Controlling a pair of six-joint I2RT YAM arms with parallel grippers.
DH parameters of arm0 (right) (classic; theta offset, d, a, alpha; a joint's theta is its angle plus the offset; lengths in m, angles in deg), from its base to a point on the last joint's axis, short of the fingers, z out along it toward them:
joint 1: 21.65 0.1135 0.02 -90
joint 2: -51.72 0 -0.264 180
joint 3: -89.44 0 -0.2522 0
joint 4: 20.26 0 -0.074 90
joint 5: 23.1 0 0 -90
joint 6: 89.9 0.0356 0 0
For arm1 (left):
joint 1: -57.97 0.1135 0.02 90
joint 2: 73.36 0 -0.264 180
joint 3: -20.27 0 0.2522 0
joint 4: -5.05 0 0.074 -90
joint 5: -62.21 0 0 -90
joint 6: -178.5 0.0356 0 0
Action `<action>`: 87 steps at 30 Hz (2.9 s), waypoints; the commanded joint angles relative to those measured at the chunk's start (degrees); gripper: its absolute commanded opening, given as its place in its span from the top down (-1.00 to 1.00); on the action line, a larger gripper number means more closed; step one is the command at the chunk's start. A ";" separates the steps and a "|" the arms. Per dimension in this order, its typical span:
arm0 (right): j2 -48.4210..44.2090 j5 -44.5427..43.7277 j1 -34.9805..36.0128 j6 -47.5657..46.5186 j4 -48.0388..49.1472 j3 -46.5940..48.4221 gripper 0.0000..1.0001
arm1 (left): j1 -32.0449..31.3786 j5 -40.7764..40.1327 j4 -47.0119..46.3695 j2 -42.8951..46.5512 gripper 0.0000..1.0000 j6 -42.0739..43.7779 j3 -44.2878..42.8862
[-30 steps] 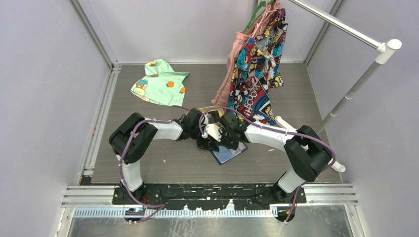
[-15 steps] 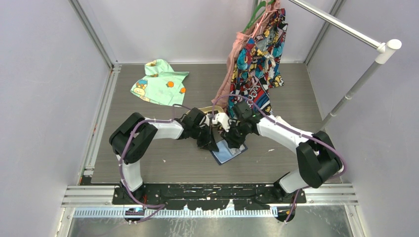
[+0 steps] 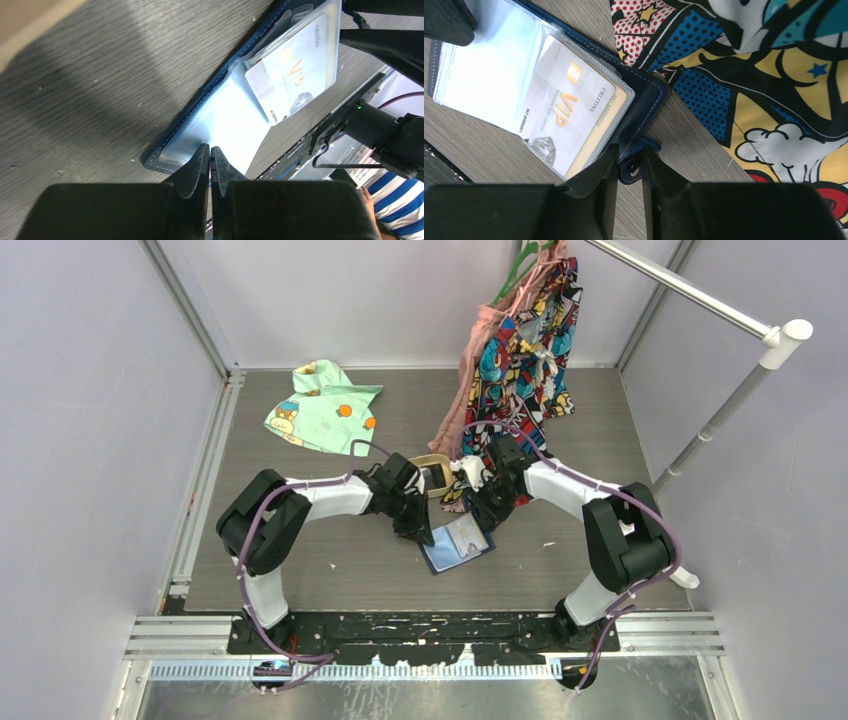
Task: Put the credit cards into the card holder
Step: Insert the credit card into the card holder.
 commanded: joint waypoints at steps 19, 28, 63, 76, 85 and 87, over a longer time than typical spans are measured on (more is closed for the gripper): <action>5.06 3.00 1.27 1.58 -5.93 4.01 0.55 | -2.24 -2.61 -23.37 6.81 0.76 -19.14 7.49; 7.18 0.81 1.19 4.09 -6.25 5.06 0.55 | -6.01 -8.14 -28.61 4.50 0.67 -28.80 11.23; 5.46 2.77 -0.52 4.23 -7.21 5.45 0.52 | -8.27 -12.69 -32.51 -1.31 0.56 -32.11 7.02; -3.43 3.29 -4.51 -0.29 -10.34 5.85 0.01 | -7.96 -14.82 -20.16 7.50 0.41 -23.04 4.75; -9.39 11.37 -4.93 -11.52 -21.98 17.49 -0.08 | -7.79 -24.94 -4.96 22.55 0.43 -0.36 1.65; -9.67 12.82 -4.90 -13.96 -23.60 21.74 -0.31 | -7.50 -28.86 -3.09 27.61 0.40 6.19 2.90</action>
